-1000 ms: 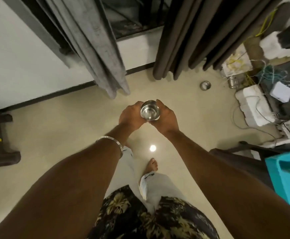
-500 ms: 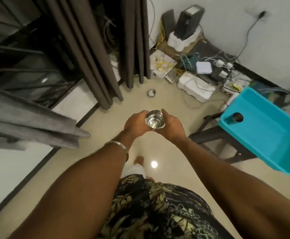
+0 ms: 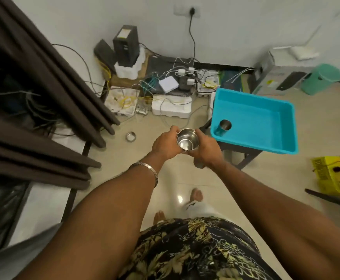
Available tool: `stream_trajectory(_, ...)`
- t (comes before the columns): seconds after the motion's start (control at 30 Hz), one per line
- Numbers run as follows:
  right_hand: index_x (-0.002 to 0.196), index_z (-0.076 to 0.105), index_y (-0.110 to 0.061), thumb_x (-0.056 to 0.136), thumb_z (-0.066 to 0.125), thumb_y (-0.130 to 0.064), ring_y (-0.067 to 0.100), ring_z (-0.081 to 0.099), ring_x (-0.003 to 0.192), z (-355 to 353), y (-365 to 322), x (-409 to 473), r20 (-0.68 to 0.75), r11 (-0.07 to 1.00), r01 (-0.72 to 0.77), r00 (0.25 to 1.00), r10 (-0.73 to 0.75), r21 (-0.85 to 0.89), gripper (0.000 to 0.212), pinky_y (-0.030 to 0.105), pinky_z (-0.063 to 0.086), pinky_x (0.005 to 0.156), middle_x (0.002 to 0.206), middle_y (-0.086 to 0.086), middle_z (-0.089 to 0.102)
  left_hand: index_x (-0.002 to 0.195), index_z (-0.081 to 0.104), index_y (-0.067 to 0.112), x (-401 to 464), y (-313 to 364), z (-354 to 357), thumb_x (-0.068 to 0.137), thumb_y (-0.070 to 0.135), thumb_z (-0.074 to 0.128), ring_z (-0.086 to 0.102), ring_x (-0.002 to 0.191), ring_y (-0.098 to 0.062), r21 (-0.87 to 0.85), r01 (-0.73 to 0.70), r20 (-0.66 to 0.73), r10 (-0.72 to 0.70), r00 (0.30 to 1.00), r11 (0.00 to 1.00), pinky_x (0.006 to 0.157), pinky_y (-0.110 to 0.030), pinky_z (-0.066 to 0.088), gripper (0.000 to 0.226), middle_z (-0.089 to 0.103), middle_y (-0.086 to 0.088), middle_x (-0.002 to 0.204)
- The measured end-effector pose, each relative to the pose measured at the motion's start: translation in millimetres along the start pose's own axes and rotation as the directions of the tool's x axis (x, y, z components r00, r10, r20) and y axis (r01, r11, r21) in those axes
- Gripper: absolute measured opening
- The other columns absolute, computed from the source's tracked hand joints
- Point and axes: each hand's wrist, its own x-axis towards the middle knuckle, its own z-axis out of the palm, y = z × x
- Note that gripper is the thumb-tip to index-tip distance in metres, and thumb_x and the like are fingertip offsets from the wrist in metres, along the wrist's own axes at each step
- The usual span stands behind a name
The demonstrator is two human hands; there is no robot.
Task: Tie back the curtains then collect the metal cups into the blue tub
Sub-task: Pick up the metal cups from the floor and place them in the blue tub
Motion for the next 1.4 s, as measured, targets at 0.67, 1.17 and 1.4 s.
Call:
stream_trajectory(0.67,0.134,0.047,-0.021,0.075,0.08,-0.04,0.023,0.06,0.114,-121.8,137.4,214.2,-0.011,0.991,-0.107,0.994,0.108,0.077,0.07,0.037,0.045,0.095,0.127,0.003,0.063,0.115,0.05,0.016,239.7,157.0,32.5,0.069,0.029,0.085,0.053,0.09,-0.015,-0.013,-0.062,-0.015,0.062,0.998,0.998,0.071,-0.028,0.039,0.059,0.053,0.0,0.105)
stream_trajectory(1.17,0.114,0.053,-0.014,0.071,0.067,0.001,0.028,0.062,0.1,-86.2,233.4,299.9,0.093,0.926,-0.357,0.933,0.348,0.12,0.048,0.032,0.045,0.079,0.109,0.005,0.065,0.106,0.058,0.015,371.3,148.0,107.4,0.077,0.016,0.072,0.062,0.094,-0.022,0.056,-0.063,0.236,0.048,0.97,0.996,0.079,-0.038,0.054,0.033,0.064,-0.006,0.107)
stream_trajectory(1.4,0.127,0.049,-0.012,0.067,0.07,0.002,0.027,0.059,0.109,-65.4,271.2,311.2,0.198,0.873,-0.465,0.879,0.434,0.15,0.066,0.036,0.047,0.089,0.122,0.008,0.061,0.126,0.053,0.015,400.8,135.5,146.0,0.078,0.013,0.075,0.056,0.109,-0.022,0.08,-0.078,0.37,0.043,0.928,0.994,0.089,-0.029,0.044,0.052,0.057,-0.009,0.121)
